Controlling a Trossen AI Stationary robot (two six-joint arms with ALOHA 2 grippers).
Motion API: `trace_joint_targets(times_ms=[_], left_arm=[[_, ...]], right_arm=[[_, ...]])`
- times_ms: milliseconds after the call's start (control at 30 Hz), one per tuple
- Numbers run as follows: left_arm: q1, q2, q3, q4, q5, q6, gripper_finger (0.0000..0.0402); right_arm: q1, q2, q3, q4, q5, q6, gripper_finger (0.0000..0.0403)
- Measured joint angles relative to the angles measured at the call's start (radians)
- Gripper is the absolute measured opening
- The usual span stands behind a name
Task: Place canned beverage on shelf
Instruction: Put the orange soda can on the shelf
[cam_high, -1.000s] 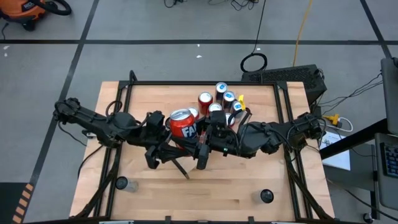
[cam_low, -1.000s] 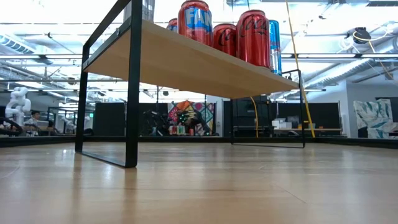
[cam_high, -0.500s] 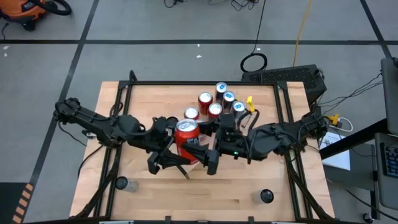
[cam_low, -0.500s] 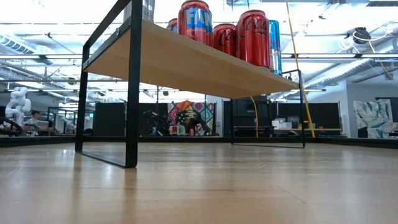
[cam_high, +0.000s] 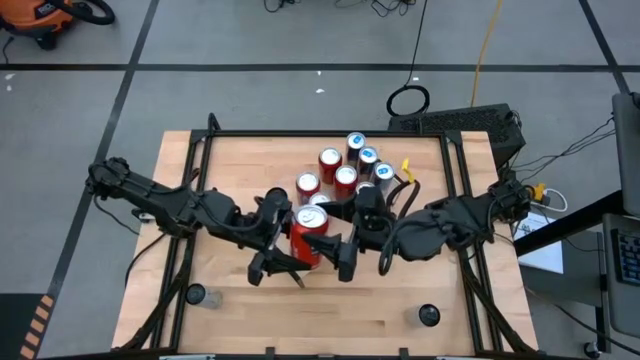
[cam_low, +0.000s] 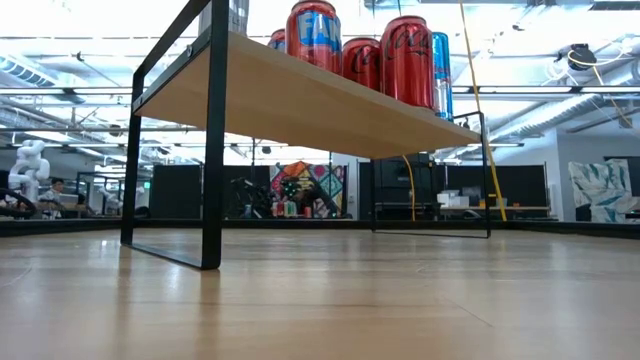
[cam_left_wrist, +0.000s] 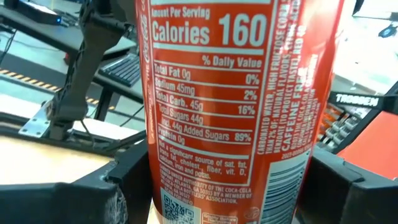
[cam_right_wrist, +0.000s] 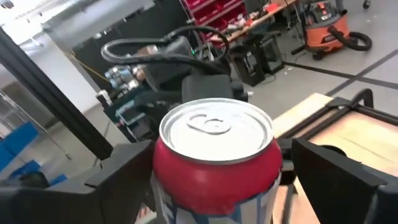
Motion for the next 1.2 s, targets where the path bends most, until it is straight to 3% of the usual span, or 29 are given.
trace_joint_targets(times_ms=[633, 967, 1200], left_arm=[[0.000, 0.000, 0.000, -0.063, -0.004, 0.001, 0.0288], [0.000, 0.000, 0.000, -0.066, -0.011, -0.005, 0.0289], [0.000, -0.001, 0.000, -0.067, -0.009, -0.007, 0.0306]], right_arm=[[-0.016, 0.014, -0.001, -0.042, -0.046, 0.025, 0.0351], [-0.016, 0.015, -0.001, -0.040, -0.052, 0.024, 0.0264], [-0.016, 0.015, -0.001, -0.039, -0.051, 0.024, 0.0269]])
